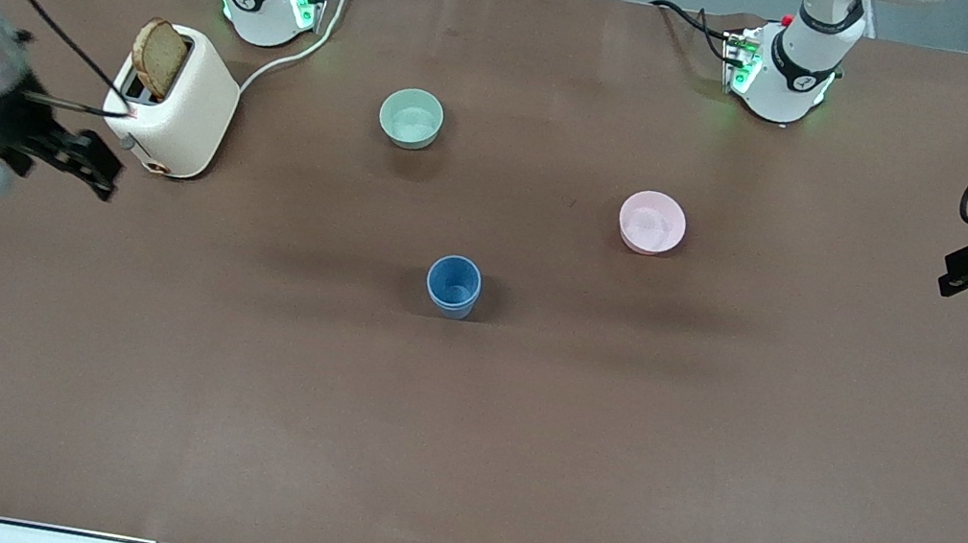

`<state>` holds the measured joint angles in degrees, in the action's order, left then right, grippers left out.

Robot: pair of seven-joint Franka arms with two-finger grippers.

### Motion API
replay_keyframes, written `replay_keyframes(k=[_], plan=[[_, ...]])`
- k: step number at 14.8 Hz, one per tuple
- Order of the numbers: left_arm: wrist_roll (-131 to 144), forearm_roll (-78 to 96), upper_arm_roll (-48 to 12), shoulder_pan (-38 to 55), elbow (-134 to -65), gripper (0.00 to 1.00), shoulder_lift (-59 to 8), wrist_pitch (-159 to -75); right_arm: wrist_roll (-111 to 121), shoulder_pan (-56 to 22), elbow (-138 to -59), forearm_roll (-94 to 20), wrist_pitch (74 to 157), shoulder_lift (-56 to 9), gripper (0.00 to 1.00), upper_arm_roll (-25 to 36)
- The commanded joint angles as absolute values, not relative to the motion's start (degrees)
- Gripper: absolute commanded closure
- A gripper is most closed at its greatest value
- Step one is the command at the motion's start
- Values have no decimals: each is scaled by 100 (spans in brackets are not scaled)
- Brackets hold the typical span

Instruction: Stack blue cups with both arms

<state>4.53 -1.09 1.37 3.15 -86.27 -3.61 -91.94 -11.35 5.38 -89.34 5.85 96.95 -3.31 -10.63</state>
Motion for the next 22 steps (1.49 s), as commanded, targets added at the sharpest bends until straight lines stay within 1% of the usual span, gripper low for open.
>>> replay_keyframes(k=[1,3,5,7,10,13,22], plan=[[369,-18,114,273,-8464,0,-299,-9079,-188,501,-9105,203,9266,87,0,-442],[369,9,114,150,-8464,0,-290,-9079,131,492,-8983,150,8914,193,0,-168],[360,271,114,97,-8464,0,-281,-9079,149,501,-8519,-60,8300,202,0,-36],[378,246,88,114,-8464,0,-264,-9079,176,501,-8446,-132,7938,202,0,78],[422,211,70,114,-8455,0,-264,-9079,289,510,-8411,-114,7901,193,0,140],[492,273,79,114,-8438,0,-272,-9079,737,501,-8139,-44,7893,158,0,184],[483,220,70,149,-8367,0,-290,-9079,694,492,-8156,-26,7893,149,0,193]])
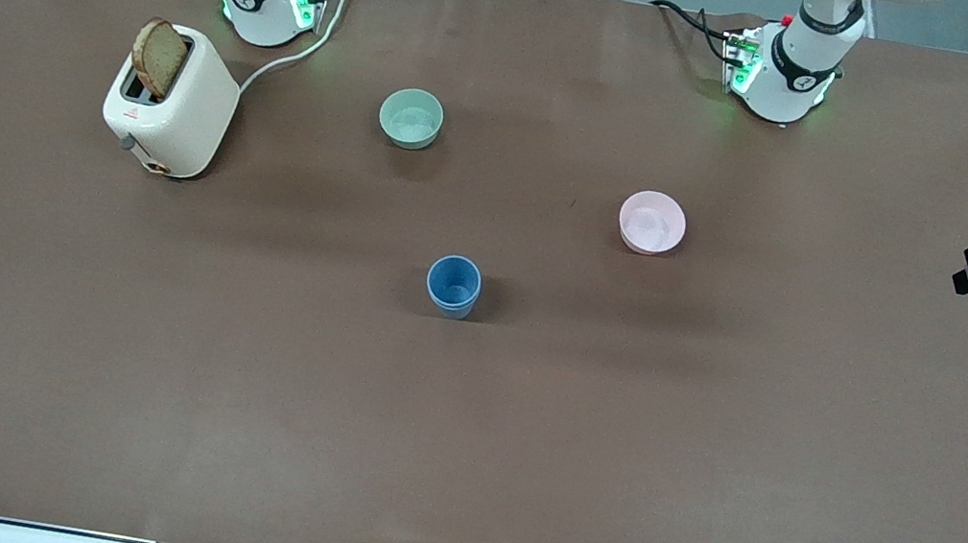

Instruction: Stack blue cups with both arms

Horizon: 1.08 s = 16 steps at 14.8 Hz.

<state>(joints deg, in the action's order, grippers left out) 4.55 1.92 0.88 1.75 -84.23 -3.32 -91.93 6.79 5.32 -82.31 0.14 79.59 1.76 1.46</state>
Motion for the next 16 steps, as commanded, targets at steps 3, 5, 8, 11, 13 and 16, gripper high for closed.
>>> replay_keyframes(k=[3,5,8,11,13,16], plan=[[483,220,70,149,-8367,0,-290,-9079,650,501,-8174,-18,7936,158,0,193],[449,211,79,141,-8358,0,-281,-9079,598,536,-8191,-18,7963,158,0,193],[474,211,70,132,-8332,0,-281,-9079,194,545,-8209,-17,8147,141,0,193],[475,211,62,149,-8332,0,-281,-9079,228,527,-8209,-18,8130,141,0,193],[475,211,62,149,-8332,0,-281,-9079,229,519,-8218,-9,8130,141,0,193],[475,211,62,158,-8332,0,-281,-9079,237,492,-8218,70,8139,141,0,185]])
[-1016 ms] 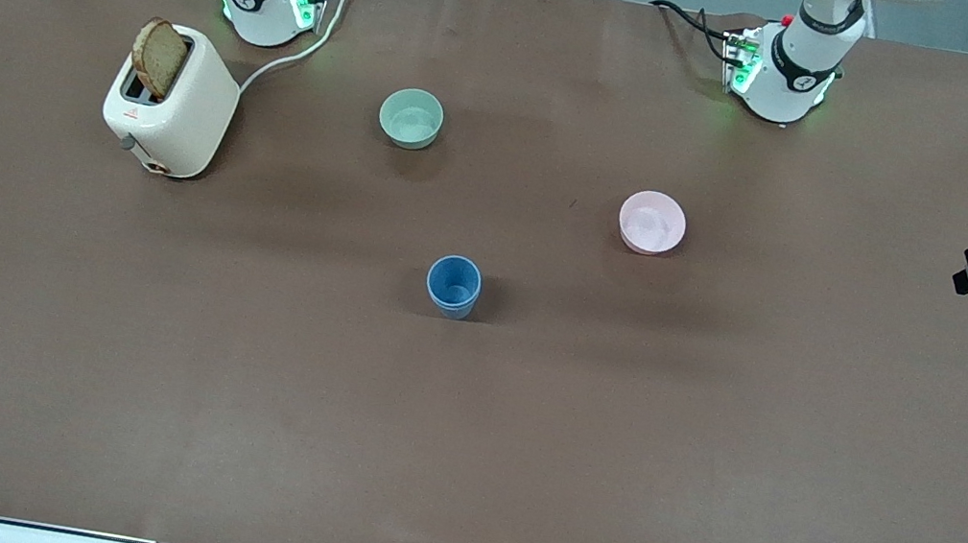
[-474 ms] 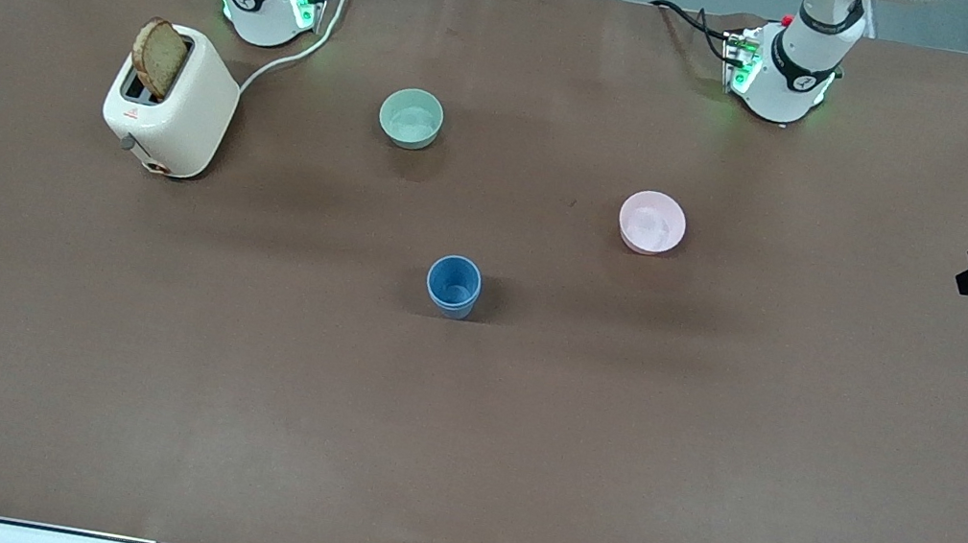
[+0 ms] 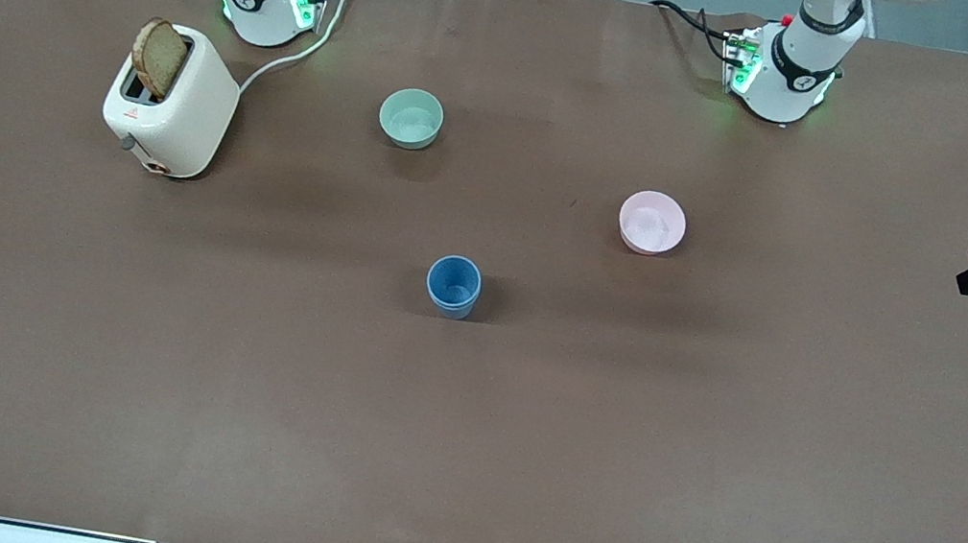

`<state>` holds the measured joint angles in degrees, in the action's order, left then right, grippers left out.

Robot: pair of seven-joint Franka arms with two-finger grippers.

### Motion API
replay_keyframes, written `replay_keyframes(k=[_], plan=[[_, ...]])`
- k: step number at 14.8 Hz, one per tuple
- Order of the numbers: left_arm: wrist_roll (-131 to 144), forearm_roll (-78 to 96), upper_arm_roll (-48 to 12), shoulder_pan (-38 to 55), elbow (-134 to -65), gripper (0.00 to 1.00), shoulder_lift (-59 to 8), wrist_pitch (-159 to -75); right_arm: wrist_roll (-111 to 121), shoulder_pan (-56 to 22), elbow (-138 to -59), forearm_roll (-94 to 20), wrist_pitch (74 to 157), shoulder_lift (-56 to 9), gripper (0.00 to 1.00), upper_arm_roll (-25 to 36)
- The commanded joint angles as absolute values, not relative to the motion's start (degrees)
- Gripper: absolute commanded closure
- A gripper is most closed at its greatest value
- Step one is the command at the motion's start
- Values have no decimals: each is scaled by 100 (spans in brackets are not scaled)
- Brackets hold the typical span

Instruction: Stack blue cups with both arms

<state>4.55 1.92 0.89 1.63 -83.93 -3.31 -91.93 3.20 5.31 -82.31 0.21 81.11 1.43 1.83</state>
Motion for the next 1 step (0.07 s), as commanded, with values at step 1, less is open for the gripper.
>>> replay_keyframes(k=[1], plan=[[475,211,62,158,-8332,0,-273,-9079,237,492,-8218,70,8139,141,0,185]])
